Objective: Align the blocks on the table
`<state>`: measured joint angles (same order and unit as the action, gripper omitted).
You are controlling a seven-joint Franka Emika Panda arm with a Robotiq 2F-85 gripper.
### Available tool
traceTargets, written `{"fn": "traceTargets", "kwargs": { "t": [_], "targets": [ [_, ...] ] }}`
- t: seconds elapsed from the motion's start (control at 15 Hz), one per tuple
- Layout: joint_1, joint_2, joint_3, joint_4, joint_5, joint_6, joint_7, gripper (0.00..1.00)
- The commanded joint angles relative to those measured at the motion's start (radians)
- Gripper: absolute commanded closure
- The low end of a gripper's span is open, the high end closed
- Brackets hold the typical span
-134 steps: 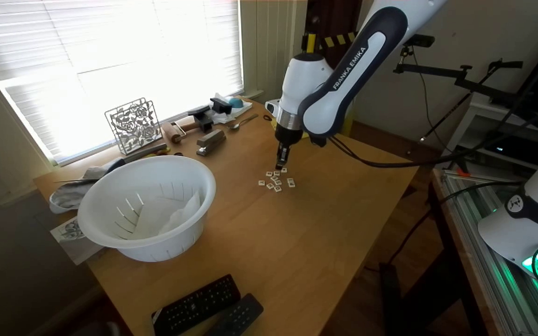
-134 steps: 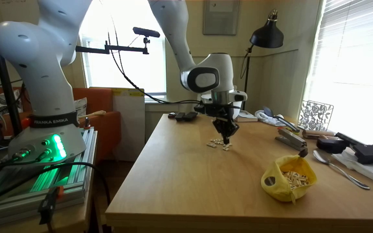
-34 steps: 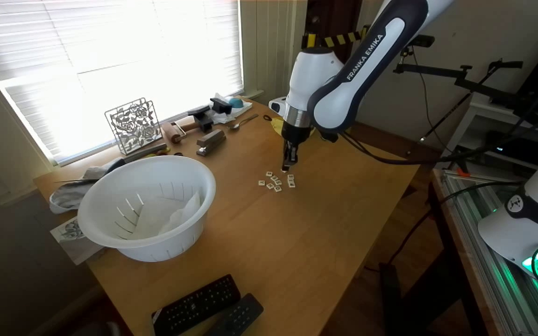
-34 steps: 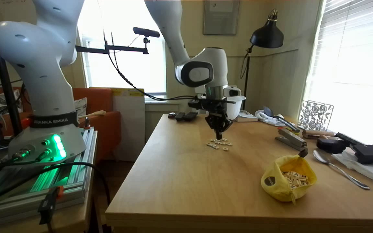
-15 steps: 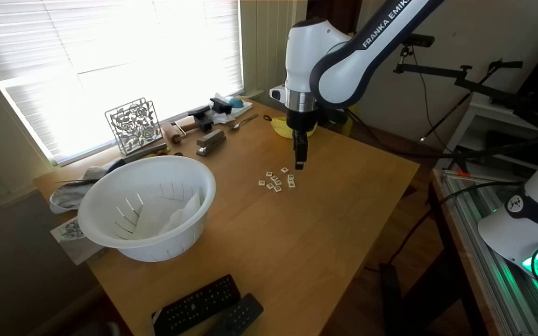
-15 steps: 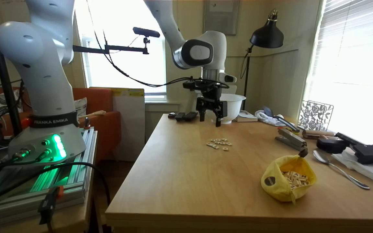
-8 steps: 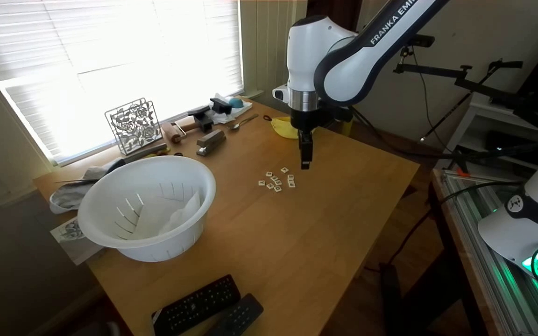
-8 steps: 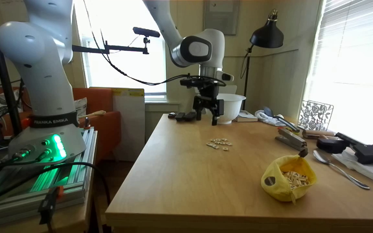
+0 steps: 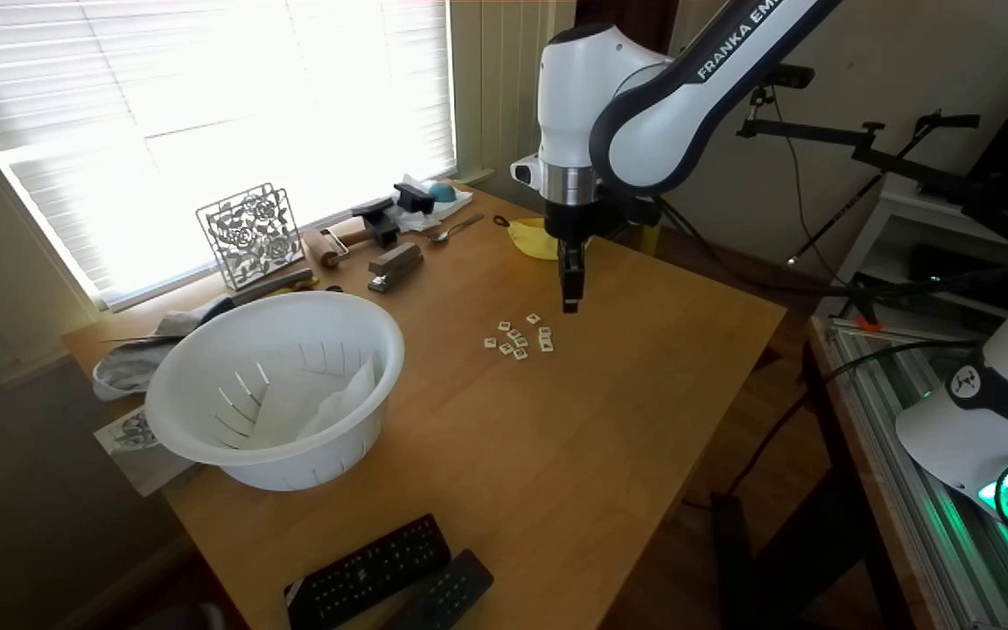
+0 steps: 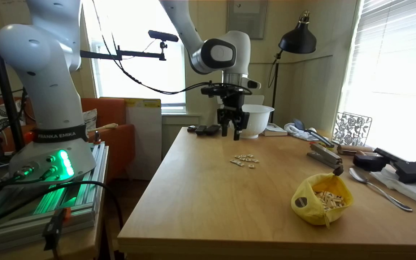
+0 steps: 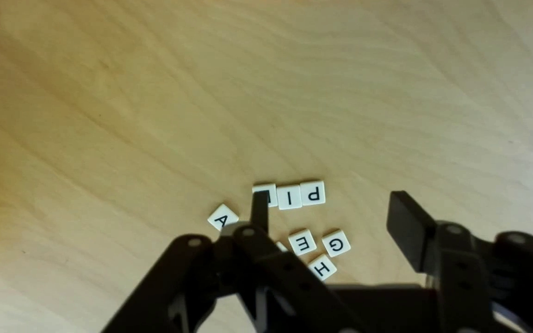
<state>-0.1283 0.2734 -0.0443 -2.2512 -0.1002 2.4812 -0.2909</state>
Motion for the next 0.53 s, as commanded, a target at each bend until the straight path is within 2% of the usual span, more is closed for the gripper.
{"fn": "traceTargets", "kwargs": {
  "t": [0.0,0.33,0.47],
  "targets": [
    [0.006,0.028,-0.023,0.007,-0.025,0.075,0.040,0.64],
    [-0.028,0.119,-0.038,0.044,-0.002,0.209,0.009,0.98],
    [-0.044,0.154,-0.034,0.059,0.005,0.245,-0.003,1.00]
  ]
}}
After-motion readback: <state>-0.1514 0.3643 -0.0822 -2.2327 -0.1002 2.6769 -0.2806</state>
